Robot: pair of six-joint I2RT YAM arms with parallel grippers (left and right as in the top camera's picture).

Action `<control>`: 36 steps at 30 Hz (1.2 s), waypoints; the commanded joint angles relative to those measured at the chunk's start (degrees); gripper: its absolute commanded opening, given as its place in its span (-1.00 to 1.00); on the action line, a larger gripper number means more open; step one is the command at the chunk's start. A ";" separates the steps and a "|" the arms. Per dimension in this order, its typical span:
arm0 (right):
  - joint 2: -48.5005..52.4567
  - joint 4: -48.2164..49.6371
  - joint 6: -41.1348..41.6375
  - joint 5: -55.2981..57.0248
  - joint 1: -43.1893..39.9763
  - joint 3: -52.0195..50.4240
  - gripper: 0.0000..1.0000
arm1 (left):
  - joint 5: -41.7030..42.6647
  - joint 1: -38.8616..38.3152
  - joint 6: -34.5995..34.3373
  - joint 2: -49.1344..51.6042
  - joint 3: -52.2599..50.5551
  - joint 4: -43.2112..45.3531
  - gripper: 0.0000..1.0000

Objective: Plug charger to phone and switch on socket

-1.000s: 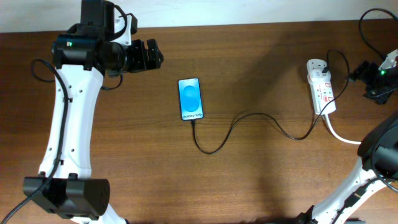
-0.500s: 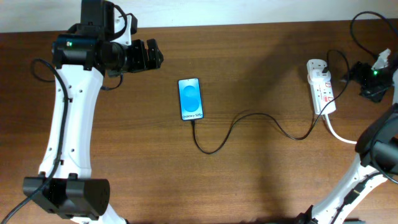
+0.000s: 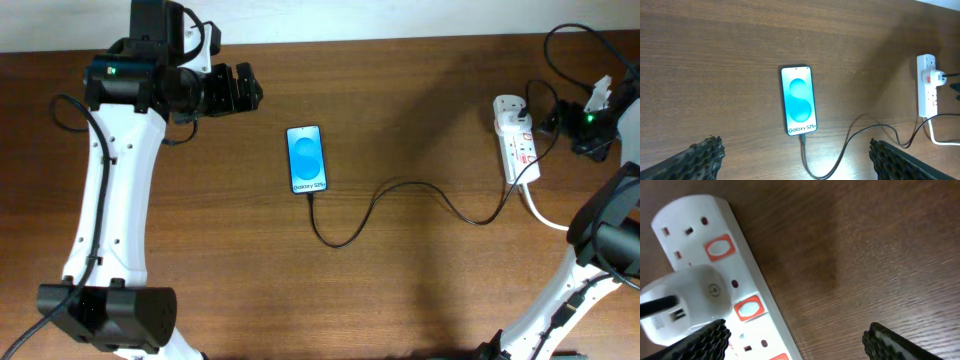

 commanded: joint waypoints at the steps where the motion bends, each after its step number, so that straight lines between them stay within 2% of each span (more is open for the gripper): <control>1: 0.85 0.59 -0.59 0.33 0.94 -1.25 0.81 | -0.42 0.33 0.55 -0.46 -0.44 -0.09 0.98; 30: 0.85 4.24 -2.27 2.62 1.07 -4.61 0.83 | -0.42 0.33 0.55 -0.46 -0.44 -0.11 0.98; 36: 0.85 7.45 -2.25 1.29 1.09 -6.93 0.83 | -0.42 0.33 0.55 -0.46 -0.46 -0.09 0.98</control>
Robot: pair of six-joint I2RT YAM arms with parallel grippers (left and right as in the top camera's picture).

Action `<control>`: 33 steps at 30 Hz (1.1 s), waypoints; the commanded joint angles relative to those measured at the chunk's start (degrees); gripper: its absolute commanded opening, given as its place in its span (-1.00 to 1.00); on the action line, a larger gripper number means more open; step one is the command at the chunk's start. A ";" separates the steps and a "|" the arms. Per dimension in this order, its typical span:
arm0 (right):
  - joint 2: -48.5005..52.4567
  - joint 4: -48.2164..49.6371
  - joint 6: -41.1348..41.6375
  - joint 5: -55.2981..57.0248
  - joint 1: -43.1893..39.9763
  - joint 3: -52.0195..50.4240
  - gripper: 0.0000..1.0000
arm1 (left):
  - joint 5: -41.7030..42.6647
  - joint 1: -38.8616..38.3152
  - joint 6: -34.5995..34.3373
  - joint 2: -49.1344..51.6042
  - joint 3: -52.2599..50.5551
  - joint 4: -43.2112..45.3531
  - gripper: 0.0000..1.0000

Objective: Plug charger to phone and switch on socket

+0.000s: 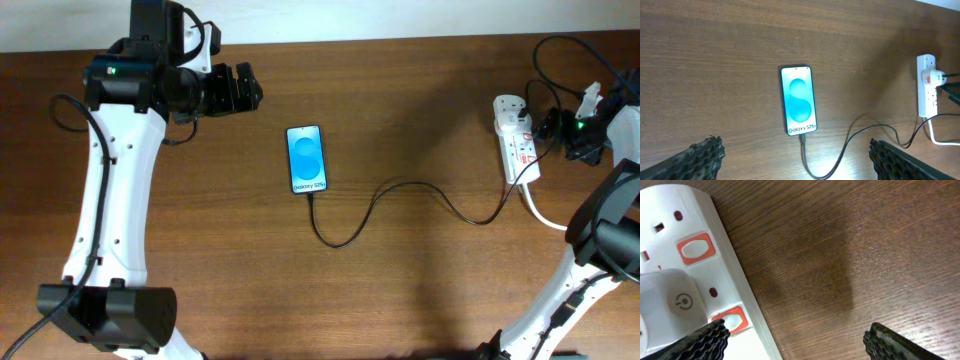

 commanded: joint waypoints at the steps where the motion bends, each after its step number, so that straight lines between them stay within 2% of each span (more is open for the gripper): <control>1: 0.81 1.07 -0.22 -0.61 0.52 -1.84 0.83 | -0.42 0.33 0.55 -0.46 -0.44 -0.09 0.98; 14: 0.81 3.30 1.99 -0.55 3.02 -3.08 0.83 | -0.42 0.33 0.55 -0.46 -0.44 -0.09 0.98; 33: 0.81 0.13 1.99 -1.64 3.41 -3.10 0.83 | -0.42 0.33 0.52 -0.46 -0.44 -0.09 0.98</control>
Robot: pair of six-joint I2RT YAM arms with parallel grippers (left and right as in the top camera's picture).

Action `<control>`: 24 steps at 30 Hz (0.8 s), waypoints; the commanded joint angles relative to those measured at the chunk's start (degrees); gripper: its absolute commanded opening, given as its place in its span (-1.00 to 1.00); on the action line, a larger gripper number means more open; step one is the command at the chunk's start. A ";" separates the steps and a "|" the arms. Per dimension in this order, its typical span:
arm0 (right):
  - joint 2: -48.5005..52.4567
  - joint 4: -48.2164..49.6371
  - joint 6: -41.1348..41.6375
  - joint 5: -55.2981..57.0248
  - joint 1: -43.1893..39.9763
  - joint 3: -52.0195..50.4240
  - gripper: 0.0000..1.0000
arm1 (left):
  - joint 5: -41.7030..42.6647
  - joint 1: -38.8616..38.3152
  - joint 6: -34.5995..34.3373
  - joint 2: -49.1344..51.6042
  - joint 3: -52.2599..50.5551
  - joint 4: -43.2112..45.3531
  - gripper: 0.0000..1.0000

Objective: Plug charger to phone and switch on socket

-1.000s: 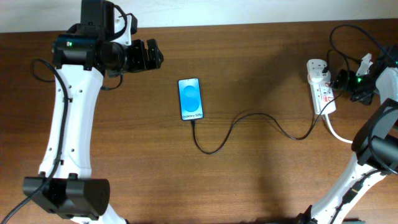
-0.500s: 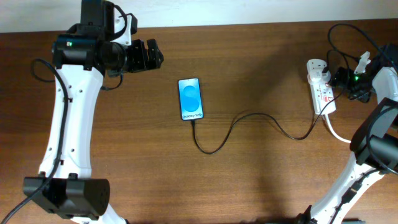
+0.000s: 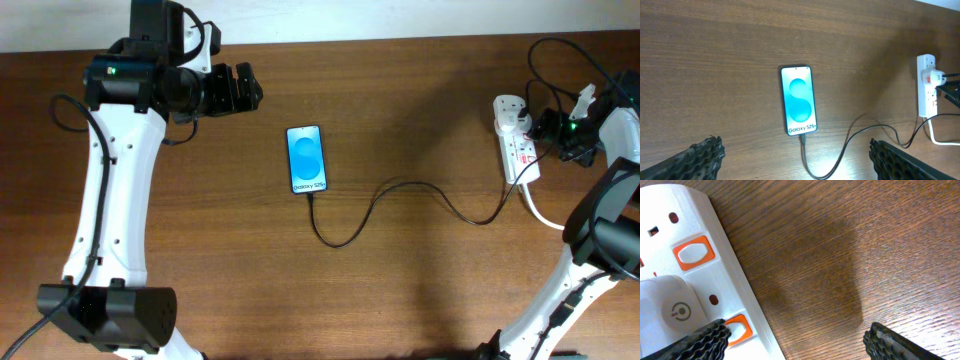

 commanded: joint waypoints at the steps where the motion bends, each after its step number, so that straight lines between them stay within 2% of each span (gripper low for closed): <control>1: 0.83 -1.92 -0.83 -2.29 2.36 -1.25 0.83 | -0.42 0.33 0.55 -0.46 -0.44 -0.09 0.98; 24: 0.83 -4.44 -0.83 -0.55 6.16 -1.33 0.83 | -0.42 0.35 0.55 -0.46 -0.44 -0.09 0.98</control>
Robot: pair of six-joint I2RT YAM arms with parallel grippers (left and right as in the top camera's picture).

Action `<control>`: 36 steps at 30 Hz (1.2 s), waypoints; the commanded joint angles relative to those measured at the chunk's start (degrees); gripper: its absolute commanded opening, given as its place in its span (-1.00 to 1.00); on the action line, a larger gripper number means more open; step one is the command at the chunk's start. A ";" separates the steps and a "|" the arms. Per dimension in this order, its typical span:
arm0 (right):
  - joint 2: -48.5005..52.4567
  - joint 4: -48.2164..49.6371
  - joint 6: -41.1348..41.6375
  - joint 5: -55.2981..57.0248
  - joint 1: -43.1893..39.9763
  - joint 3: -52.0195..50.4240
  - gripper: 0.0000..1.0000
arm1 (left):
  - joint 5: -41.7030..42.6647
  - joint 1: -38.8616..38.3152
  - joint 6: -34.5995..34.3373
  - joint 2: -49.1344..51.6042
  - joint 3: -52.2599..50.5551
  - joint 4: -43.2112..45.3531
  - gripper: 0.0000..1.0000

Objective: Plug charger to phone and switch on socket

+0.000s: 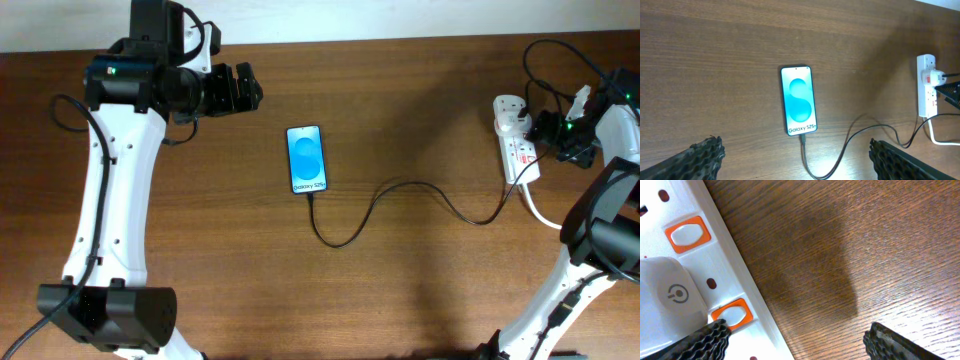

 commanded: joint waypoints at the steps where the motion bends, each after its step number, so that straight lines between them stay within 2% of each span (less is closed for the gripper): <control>1: 1.36 -1.29 -1.22 -3.43 5.07 -1.68 0.83 | -0.42 0.33 0.52 -0.46 -0.44 -0.09 0.98; 4: 1.36 -1.01 -1.18 -3.43 5.09 -1.68 0.83 | -0.42 0.33 0.52 -0.46 -0.44 -0.09 0.98; 15: 1.33 1.79 10.32 -3.10 -0.20 -1.57 0.83 | -0.42 0.33 0.55 -0.46 -0.44 -0.09 0.98; 19: 1.31 2.16 11.72 -5.92 -1.90 -1.51 0.84 | -0.42 0.33 0.52 -0.46 -0.44 -0.09 0.98; 36: 1.33 -0.09 9.73 -3.19 -0.02 -1.53 0.85 | -0.42 0.33 0.52 -0.46 -0.44 -0.09 0.98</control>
